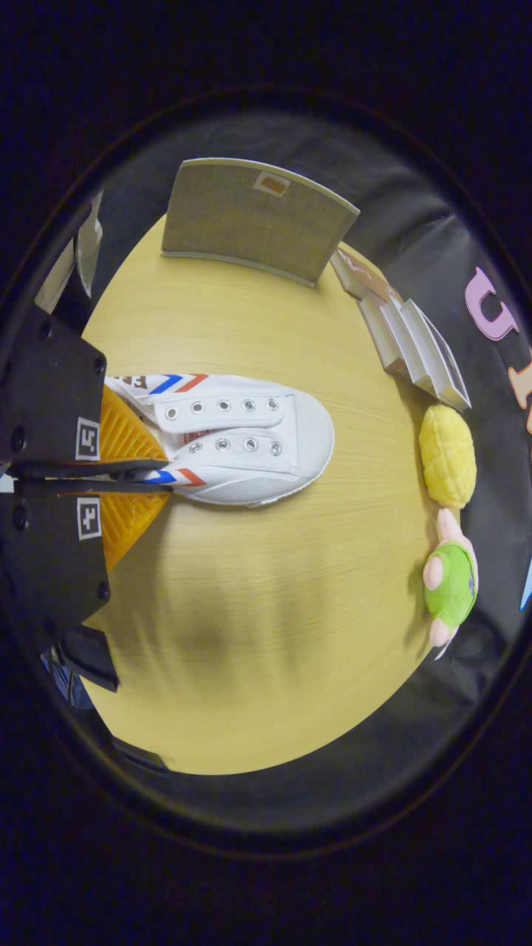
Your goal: Open the storage box then place both shoes into the box .Put the left shoe in first, then the right shoe, with the right side of both shoes facing outward in a uniform manner.
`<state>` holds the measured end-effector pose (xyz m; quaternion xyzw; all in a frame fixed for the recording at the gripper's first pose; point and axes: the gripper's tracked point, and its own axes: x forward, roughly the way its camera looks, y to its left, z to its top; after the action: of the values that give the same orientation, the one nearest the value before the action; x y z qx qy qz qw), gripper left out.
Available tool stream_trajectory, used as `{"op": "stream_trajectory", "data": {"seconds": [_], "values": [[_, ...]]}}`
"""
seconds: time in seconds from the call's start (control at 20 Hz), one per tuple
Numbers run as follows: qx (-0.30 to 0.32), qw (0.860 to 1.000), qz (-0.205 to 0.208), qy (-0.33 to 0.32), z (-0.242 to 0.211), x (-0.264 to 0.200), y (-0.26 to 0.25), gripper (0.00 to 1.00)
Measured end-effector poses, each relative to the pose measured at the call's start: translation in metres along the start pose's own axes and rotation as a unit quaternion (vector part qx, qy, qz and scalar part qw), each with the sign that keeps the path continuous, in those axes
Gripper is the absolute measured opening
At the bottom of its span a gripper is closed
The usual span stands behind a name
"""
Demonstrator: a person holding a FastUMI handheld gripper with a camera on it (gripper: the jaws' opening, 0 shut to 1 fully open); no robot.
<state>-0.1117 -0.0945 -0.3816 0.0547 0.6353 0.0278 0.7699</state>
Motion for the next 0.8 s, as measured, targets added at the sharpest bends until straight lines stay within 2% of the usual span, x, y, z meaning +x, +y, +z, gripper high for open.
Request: {"op": "stream_trajectory", "data": {"seconds": [0.05, 0.25, 0.5, 0.8], "values": [[0.014, 1.000, 0.001, -0.007, 0.001, -0.002, 0.000, 0.04], [0.046, 0.999, 0.011, -0.016, 0.002, -0.009, 0.004, 0.04], [0.093, 0.994, 0.050, -0.029, 0.006, -0.026, 0.024, 0.04], [0.115, 0.990, 0.072, -0.048, 0.017, -0.062, 0.060, 0.04]]}}
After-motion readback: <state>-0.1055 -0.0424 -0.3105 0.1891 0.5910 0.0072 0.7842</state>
